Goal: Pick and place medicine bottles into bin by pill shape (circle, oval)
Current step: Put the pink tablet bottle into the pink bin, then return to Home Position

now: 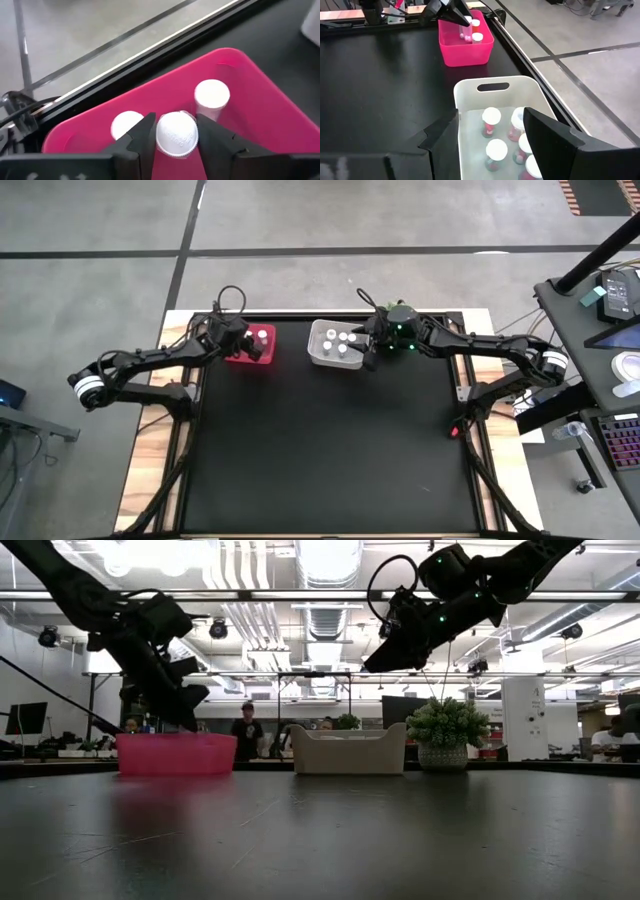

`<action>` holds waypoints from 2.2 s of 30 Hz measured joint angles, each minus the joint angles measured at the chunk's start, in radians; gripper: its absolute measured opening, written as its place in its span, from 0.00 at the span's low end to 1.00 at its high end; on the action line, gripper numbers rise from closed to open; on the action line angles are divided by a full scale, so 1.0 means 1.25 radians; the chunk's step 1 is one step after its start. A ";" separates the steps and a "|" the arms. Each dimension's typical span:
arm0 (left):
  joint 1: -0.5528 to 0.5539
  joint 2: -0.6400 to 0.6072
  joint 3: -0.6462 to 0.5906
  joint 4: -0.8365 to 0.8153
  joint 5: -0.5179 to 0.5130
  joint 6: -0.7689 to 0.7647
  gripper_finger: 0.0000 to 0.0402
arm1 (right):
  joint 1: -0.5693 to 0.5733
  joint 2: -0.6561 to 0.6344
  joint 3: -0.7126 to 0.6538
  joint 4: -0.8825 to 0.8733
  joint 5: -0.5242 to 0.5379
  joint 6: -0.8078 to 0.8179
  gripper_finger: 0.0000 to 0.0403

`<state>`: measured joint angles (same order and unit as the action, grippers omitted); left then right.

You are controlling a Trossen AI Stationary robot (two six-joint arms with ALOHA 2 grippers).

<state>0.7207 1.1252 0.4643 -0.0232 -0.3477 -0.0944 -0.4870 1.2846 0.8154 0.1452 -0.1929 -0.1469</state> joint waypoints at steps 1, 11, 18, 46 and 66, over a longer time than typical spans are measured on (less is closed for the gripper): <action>0.000 0.000 -0.001 0.001 -0.005 0.000 0.28 | 0.000 0.000 0.000 0.000 0.000 0.002 0.53; 0.000 0.033 -0.009 0.023 -0.001 -0.002 0.31 | 0.000 0.000 0.000 -0.002 0.000 0.007 0.53; 0.000 0.067 -0.009 0.076 0.002 -0.002 0.31 | 0.000 0.000 0.000 -0.011 0.000 0.013 0.53; 0.000 0.061 -0.008 0.072 0.048 0.003 0.32 | -0.004 0.000 -0.001 0.010 0.002 -0.071 0.53; -0.001 -0.016 -0.004 0.045 0.056 0.005 0.64 | -0.030 0.000 -0.001 0.061 0.016 -0.084 0.53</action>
<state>0.7197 1.1048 0.4599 0.0334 -0.2783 -0.0887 -0.5243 1.2846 0.8146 0.2214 -0.1733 -0.2523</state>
